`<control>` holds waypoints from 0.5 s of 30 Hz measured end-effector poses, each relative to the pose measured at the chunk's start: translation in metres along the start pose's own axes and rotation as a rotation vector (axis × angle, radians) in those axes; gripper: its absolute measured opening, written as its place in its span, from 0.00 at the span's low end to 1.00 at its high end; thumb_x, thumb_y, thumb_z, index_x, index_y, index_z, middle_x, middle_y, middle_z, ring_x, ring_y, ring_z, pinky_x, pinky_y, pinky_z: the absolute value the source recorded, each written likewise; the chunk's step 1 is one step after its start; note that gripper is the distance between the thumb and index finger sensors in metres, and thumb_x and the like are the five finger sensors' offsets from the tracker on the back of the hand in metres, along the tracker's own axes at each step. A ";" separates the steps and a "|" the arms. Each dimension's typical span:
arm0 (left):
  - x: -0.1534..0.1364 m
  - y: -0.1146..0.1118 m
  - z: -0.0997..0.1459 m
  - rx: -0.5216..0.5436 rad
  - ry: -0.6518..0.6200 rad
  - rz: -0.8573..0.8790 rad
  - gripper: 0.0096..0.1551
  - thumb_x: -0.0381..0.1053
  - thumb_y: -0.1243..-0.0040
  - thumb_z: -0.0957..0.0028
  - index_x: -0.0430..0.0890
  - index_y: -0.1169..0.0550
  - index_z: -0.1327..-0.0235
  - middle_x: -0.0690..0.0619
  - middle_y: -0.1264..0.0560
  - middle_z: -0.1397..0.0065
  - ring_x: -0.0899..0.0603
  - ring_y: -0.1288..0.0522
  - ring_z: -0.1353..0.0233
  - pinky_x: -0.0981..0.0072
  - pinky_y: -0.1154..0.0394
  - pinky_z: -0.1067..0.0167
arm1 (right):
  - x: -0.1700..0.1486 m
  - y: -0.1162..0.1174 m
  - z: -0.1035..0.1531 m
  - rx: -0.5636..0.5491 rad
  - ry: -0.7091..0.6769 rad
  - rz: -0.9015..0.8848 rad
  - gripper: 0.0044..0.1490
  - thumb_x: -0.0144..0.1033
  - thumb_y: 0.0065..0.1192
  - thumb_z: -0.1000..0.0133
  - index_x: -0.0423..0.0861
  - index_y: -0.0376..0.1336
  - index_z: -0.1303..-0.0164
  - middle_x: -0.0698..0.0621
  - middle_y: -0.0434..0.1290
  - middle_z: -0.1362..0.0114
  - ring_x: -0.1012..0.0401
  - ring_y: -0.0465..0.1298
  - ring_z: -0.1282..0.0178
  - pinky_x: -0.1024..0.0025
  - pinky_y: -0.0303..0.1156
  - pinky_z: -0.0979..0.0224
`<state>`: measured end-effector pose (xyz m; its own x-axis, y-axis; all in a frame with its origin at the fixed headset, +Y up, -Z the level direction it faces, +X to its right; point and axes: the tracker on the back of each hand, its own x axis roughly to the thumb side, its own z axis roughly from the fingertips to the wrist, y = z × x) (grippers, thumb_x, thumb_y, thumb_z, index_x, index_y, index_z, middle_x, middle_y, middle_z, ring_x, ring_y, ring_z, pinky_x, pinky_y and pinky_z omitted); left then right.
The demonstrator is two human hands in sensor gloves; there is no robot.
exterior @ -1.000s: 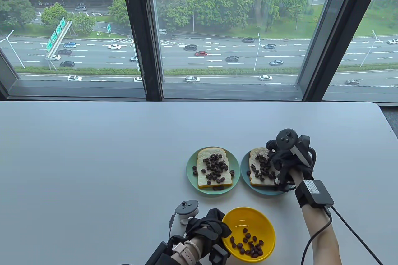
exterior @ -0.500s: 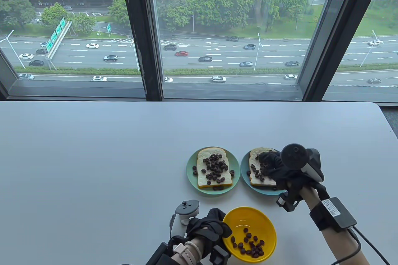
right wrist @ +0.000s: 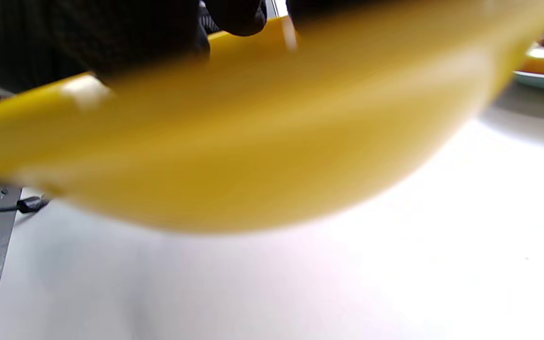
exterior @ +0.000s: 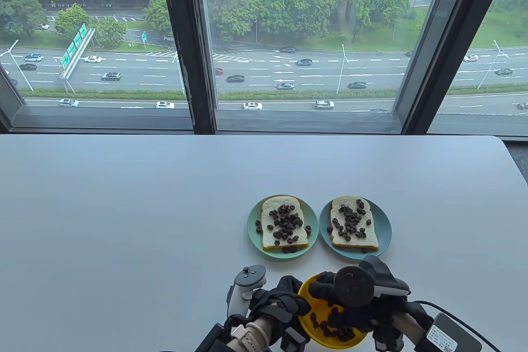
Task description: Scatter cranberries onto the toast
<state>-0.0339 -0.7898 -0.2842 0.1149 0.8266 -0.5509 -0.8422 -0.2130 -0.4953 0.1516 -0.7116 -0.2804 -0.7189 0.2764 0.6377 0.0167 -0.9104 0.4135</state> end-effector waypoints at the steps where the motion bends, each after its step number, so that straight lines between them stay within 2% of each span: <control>1: 0.000 0.000 0.000 0.002 0.002 0.019 0.31 0.39 0.41 0.54 0.50 0.42 0.42 0.37 0.37 0.46 0.34 0.31 0.58 0.55 0.13 0.73 | 0.002 0.004 0.000 0.022 -0.009 0.017 0.51 0.51 0.64 0.59 0.56 0.46 0.28 0.40 0.48 0.24 0.41 0.60 0.28 0.64 0.72 0.33; 2: 0.000 0.000 0.001 0.012 0.006 0.023 0.31 0.38 0.41 0.54 0.50 0.42 0.42 0.37 0.38 0.46 0.33 0.31 0.58 0.55 0.13 0.73 | 0.004 0.009 -0.001 0.028 -0.006 0.062 0.52 0.51 0.65 0.60 0.56 0.44 0.28 0.40 0.48 0.24 0.42 0.58 0.27 0.64 0.71 0.32; 6: -0.001 -0.001 0.000 0.018 0.004 -0.014 0.31 0.37 0.40 0.55 0.49 0.42 0.43 0.36 0.38 0.46 0.32 0.32 0.59 0.53 0.13 0.73 | 0.014 0.027 -0.005 -0.033 0.001 0.248 0.47 0.46 0.62 0.60 0.59 0.47 0.30 0.46 0.49 0.24 0.45 0.58 0.28 0.68 0.71 0.33; 8: -0.004 -0.001 0.000 0.021 0.015 -0.036 0.31 0.37 0.40 0.55 0.49 0.42 0.43 0.36 0.38 0.46 0.32 0.32 0.59 0.53 0.13 0.73 | 0.020 0.032 -0.006 -0.081 0.016 0.309 0.44 0.43 0.63 0.60 0.59 0.49 0.33 0.49 0.55 0.27 0.49 0.64 0.31 0.73 0.76 0.39; 10: -0.004 -0.003 0.000 0.015 0.022 -0.012 0.31 0.36 0.40 0.55 0.49 0.42 0.43 0.36 0.39 0.46 0.32 0.33 0.59 0.52 0.14 0.73 | 0.028 0.033 -0.006 -0.170 0.014 0.392 0.34 0.37 0.65 0.60 0.59 0.58 0.42 0.51 0.63 0.32 0.53 0.73 0.40 0.79 0.82 0.48; 13: -0.002 -0.005 0.001 0.011 0.010 -0.061 0.31 0.36 0.40 0.55 0.49 0.41 0.43 0.36 0.38 0.47 0.32 0.32 0.59 0.52 0.14 0.73 | 0.031 0.033 -0.004 -0.234 0.029 0.433 0.24 0.35 0.67 0.62 0.61 0.64 0.56 0.53 0.70 0.42 0.59 0.80 0.51 0.85 0.86 0.58; 15: -0.004 -0.007 0.001 0.007 0.020 -0.059 0.31 0.37 0.40 0.55 0.49 0.41 0.43 0.36 0.38 0.47 0.32 0.32 0.59 0.53 0.13 0.74 | 0.029 0.033 -0.003 -0.201 0.025 0.399 0.22 0.34 0.68 0.62 0.61 0.66 0.60 0.54 0.71 0.43 0.58 0.80 0.52 0.86 0.87 0.60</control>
<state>-0.0292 -0.7912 -0.2785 0.1751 0.8272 -0.5339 -0.8373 -0.1601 -0.5227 0.1293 -0.7342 -0.2506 -0.7003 -0.1139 0.7047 0.1627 -0.9867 0.0021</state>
